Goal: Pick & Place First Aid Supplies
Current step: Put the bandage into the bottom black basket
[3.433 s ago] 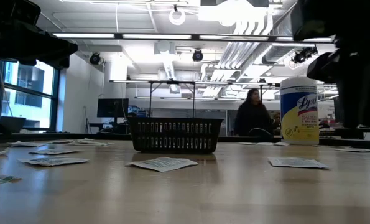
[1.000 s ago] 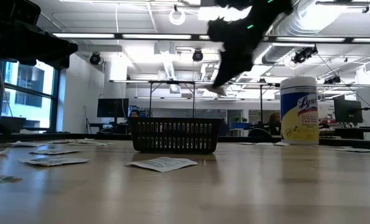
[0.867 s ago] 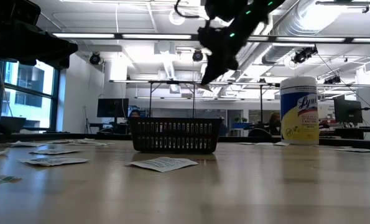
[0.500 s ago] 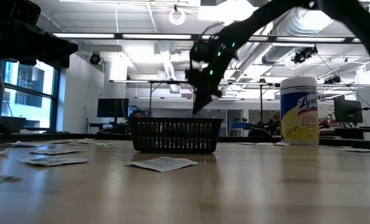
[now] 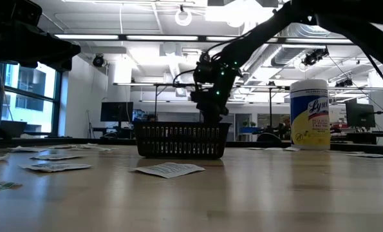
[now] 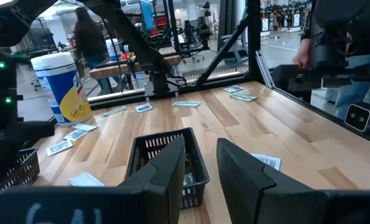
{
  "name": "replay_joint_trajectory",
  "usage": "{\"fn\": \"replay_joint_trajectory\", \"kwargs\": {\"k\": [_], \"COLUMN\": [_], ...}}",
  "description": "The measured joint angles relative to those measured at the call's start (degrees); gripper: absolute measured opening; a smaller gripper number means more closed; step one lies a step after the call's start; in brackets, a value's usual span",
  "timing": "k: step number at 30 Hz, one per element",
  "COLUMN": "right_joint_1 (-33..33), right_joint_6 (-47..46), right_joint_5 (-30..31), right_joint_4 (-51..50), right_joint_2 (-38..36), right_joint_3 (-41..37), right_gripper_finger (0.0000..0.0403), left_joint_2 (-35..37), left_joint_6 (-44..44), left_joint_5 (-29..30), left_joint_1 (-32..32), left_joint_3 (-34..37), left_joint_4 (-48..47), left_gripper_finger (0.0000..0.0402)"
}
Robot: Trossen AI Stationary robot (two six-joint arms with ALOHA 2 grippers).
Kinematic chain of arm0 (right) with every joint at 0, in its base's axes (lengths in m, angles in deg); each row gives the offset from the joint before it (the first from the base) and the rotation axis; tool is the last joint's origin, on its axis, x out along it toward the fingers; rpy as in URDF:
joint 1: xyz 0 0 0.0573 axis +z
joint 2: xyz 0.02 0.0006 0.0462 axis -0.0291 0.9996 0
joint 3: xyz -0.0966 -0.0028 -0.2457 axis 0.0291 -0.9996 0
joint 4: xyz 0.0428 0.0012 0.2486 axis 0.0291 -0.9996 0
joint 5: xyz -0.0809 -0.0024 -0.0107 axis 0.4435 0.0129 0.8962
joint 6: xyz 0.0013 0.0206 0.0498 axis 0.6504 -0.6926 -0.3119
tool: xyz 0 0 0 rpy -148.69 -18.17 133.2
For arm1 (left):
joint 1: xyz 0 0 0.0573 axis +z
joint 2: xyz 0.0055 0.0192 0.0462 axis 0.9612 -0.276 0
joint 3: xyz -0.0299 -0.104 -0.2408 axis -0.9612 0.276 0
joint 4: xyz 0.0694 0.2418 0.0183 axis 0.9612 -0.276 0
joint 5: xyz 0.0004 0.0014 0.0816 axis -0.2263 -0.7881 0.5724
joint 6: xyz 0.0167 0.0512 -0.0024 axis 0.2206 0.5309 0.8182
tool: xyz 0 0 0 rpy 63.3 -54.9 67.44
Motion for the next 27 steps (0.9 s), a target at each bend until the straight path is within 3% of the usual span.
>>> {"fn": "replay_joint_trajectory", "kwargs": {"k": [5,10,16,20,27], "right_joint_1": [0.8,5.4,12.6,19.1,36.8], "right_joint_6": [-0.4,-0.7,-13.3,-23.0,-49.7], "right_joint_5": [3.1,10.9,13.9,14.3,7.9], "right_joint_4": [-3.3,-17.5,-35.2,-37.0,-33.4], "right_joint_2": [-2.6,-10.9,-21.3,-28.6,-41.1], "right_joint_3": [-0.1,0.0,-0.6,-8.9,-30.1], "right_gripper_finger": [0.0094,0.0113,0.0113,0.0113,0.0113], "left_joint_2": [0.0,0.0,0.0,0.0,0.0], "left_joint_6": [0.0,0.0,0.0,0.0,0.0], "left_joint_5": [0.0,0.0,0.0,0.0,0.0], "left_joint_1": [0.0,0.0,0.0,0.0,0.0], "left_joint_3": [0.0,0.0,0.0,0.0,0.0], "left_joint_4": [0.0,0.0,0.0,0.0,0.0], "left_gripper_finger": [0.0092,0.0092,0.0092,0.0092,0.0092]}}
